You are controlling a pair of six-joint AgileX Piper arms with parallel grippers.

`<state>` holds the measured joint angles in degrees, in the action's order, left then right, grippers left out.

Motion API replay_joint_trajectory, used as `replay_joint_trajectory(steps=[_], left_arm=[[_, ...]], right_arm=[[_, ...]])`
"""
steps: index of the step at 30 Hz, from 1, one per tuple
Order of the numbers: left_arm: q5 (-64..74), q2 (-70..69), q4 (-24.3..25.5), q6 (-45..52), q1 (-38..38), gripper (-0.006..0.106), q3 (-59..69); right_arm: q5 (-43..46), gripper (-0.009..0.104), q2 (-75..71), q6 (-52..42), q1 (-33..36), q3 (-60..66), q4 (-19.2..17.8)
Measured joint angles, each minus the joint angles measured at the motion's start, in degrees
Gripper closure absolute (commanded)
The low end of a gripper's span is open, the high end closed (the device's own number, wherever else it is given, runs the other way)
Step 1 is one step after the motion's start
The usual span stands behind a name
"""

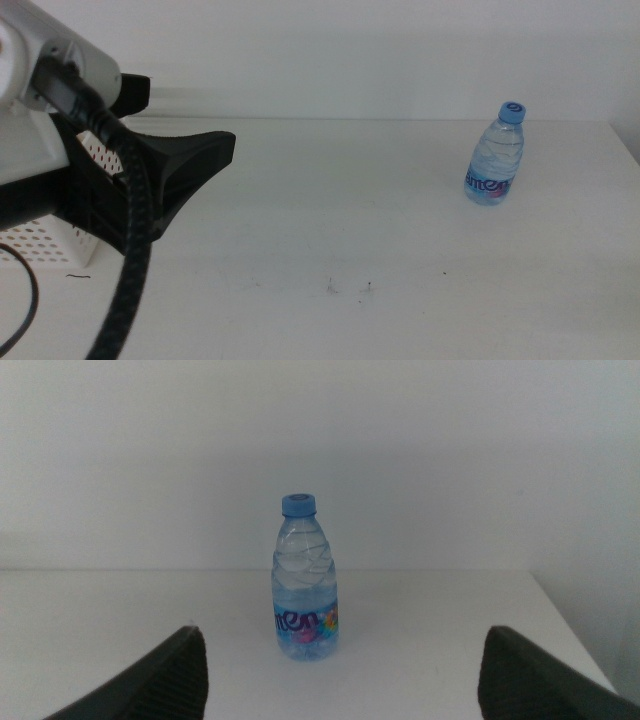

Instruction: Use arms to grab the bottles and put them into the dustbin to the left of the table.

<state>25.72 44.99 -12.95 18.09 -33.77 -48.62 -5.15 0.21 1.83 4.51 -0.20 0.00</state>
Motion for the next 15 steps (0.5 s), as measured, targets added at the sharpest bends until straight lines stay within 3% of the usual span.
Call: replay_joint_trajectory(steps=[11, 15], left_arm=[[-0.14, 0.0, -0.15, 0.0, 0.0, 0.007, 0.0], [-0.14, 0.0, -0.15, 0.0, 0.0, 0.007, 0.0]], right_arm=[[9.29, 0.002, 1.38, -1.53, 0.0, 0.0, -0.99], [14.2, 0.002, 8.97, -1.53, 0.0, 0.0, 0.94]])
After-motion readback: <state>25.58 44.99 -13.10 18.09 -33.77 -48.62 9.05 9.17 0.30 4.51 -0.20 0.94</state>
